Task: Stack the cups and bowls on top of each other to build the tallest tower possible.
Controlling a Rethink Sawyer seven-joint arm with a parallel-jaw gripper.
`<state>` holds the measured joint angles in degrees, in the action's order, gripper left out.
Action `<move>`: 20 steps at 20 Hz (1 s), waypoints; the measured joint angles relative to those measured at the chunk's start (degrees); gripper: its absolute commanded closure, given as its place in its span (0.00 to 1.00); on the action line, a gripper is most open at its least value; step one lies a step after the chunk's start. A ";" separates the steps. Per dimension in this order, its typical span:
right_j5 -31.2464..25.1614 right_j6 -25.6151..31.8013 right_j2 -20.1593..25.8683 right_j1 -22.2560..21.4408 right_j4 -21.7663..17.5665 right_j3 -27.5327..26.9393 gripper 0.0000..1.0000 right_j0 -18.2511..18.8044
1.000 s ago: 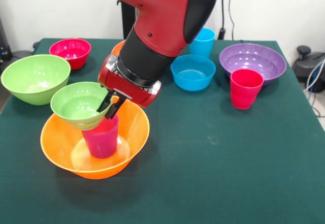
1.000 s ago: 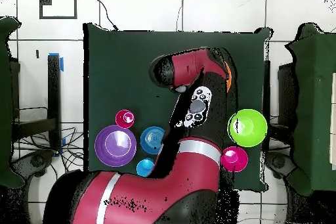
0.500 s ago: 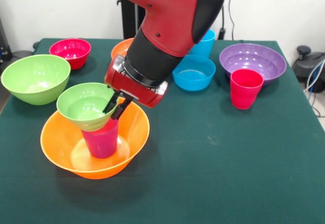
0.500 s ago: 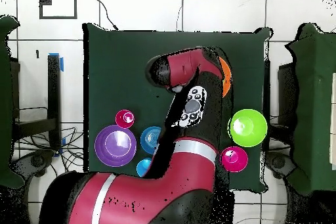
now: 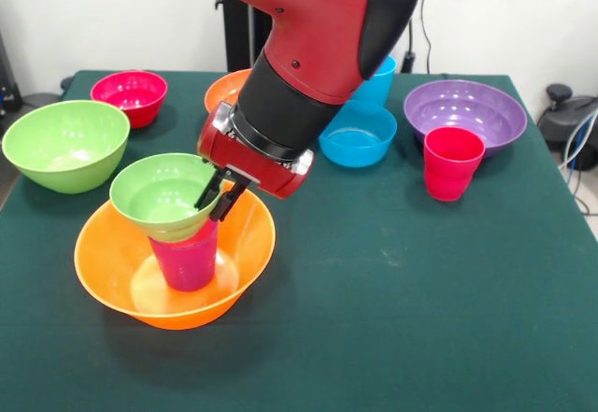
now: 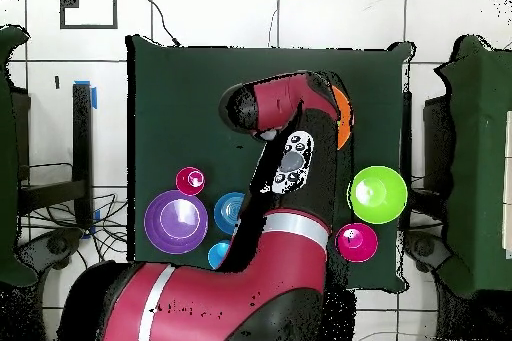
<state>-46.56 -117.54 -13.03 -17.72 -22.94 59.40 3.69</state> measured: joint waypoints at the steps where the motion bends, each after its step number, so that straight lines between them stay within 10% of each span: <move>1: 0.00 0.00 0.00 0.00 0.12 0.00 1.00 -0.01; 2: 0.00 0.00 0.00 0.00 0.29 -0.01 0.00 -0.01; 20: 0.00 0.00 0.00 0.00 2.02 -0.01 0.00 -0.22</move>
<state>-46.56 -117.54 -13.03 -17.72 -20.92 59.39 3.47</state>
